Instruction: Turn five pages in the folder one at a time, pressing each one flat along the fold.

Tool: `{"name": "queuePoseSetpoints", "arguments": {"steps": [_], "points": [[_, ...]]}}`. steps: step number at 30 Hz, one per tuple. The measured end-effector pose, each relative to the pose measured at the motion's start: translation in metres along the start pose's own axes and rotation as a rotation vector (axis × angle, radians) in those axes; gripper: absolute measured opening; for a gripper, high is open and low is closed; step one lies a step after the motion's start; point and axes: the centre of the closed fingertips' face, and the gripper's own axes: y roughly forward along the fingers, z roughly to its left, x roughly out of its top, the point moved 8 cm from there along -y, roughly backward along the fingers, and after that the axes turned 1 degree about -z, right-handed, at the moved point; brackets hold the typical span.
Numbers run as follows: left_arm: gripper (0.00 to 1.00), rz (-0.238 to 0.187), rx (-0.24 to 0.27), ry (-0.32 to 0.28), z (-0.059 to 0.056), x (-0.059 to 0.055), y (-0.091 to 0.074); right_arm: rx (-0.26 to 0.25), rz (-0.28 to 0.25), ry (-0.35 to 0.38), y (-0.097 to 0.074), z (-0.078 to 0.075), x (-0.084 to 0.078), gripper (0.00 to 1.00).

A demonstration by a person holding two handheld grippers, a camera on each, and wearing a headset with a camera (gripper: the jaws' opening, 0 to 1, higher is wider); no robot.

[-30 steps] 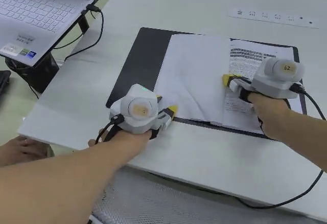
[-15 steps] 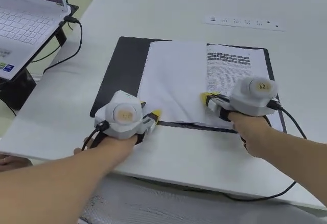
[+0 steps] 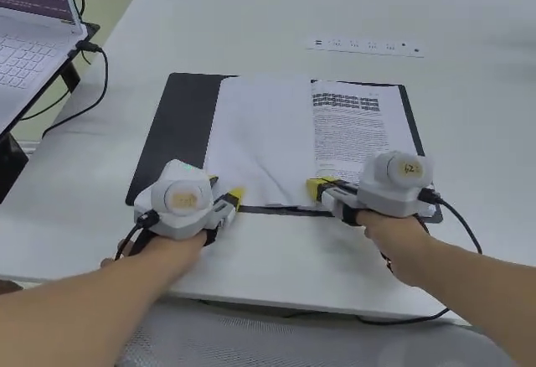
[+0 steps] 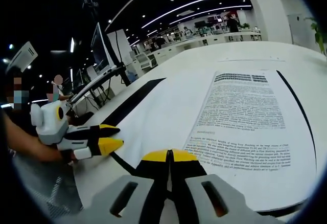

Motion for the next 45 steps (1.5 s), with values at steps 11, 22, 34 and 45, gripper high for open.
{"name": "queuePoseSetpoints", "arguments": {"steps": [11, 22, 34, 45], "points": [[0.26, -0.005, -0.002, -0.002, 0.0, 0.0, -0.003, 0.003, 0.007, 0.018, -0.014, 0.01, -0.015, 0.0], [0.26, -0.001, 0.002, 0.002, 0.0, 0.0, -0.006, 0.032, 0.049, 0.06, -0.029, 0.027, -0.023, 0.0], [0.26, 0.005, -0.008, 0.013, 0.001, 0.001, -0.006, -0.019, -0.065, 0.325, -0.074, 0.034, -0.012, 0.0], [0.46, 0.19, -0.089, -0.025, -0.012, 0.015, -0.009, -0.167, -0.206, 0.345, -0.118, -0.007, 0.017, 0.03]]}}
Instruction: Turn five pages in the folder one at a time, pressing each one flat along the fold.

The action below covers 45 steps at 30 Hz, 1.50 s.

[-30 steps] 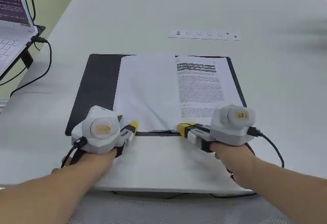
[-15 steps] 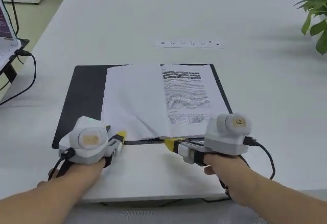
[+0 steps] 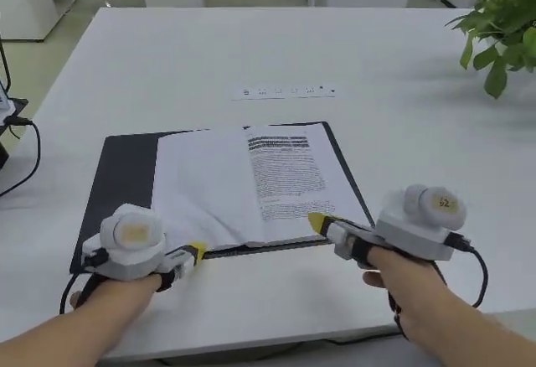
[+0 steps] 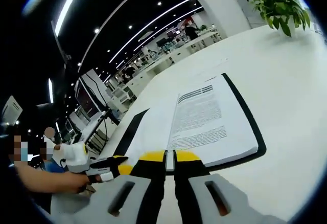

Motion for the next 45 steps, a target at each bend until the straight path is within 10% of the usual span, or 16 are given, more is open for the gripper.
{"name": "queuePoseSetpoints", "arguments": {"steps": [11, 22, 32, 45], "points": [[0.57, -0.066, -0.095, -0.073, -0.02, 0.02, -0.032, -0.031, -0.014, -0.008, -0.016, -0.013, 0.014, 0.25], [0.85, -0.106, -0.079, -0.111, -0.023, 0.027, -0.07, -0.077, -0.007, -0.123, -0.028, -0.021, 0.018, 0.5], [0.99, -0.146, -0.051, -0.126, -0.019, 0.039, -0.108, -0.106, -0.054, -0.286, -0.042, -0.014, 0.035, 0.98], [0.99, -0.188, 0.027, -0.126, -0.003, 0.037, -0.154, -0.129, -0.083, -0.296, -0.075, -0.01, 0.045, 1.0]]}}
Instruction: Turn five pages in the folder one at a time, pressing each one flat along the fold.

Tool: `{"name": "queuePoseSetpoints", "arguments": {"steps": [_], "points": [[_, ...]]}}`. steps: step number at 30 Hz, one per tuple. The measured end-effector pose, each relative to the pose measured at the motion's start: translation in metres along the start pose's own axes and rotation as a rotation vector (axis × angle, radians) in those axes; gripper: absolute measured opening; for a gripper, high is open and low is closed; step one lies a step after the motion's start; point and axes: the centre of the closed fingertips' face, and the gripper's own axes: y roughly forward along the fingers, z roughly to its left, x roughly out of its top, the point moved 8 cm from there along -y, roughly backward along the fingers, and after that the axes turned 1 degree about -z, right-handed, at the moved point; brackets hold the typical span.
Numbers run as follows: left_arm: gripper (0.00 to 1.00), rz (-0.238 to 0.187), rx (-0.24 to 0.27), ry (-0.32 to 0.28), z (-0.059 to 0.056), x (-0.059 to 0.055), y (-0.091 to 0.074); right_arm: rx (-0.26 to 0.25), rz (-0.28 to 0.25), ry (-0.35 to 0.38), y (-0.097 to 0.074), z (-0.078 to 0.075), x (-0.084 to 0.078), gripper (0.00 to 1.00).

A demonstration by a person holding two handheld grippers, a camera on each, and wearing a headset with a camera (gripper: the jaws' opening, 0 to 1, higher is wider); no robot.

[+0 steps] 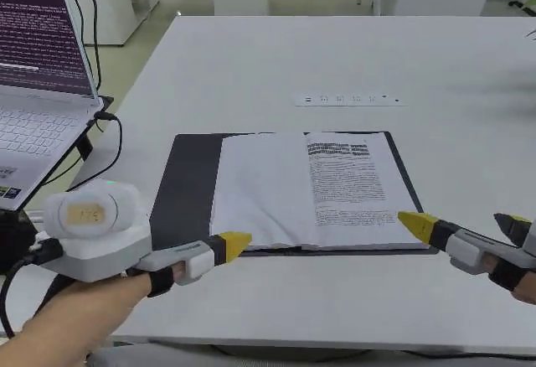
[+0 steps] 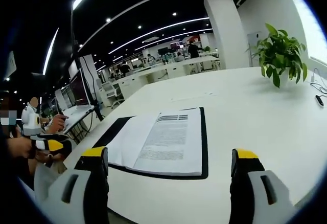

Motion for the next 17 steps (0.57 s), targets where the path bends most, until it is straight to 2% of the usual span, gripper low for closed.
{"name": "queuePoseSetpoints", "arguments": {"steps": [5, 8, 14, 17], "points": [[0.99, -0.03, 0.026, -0.028, 0.008, 0.004, -0.014, -0.015, -0.018, 0.017, -0.01, -0.002, 0.005, 1.0], [0.99, -0.025, 0.035, -0.026, 0.011, 0.003, -0.018, -0.016, -0.007, 0.006, -0.011, -0.002, 0.004, 1.0], [0.99, -0.028, 0.04, -0.019, 0.01, 0.006, -0.023, -0.013, 0.003, 0.012, -0.011, -0.001, 0.004, 1.0], [0.99, -0.028, 0.042, -0.016, 0.01, 0.007, -0.018, -0.016, 0.009, 0.013, -0.009, -0.002, 0.002, 1.0]]}}
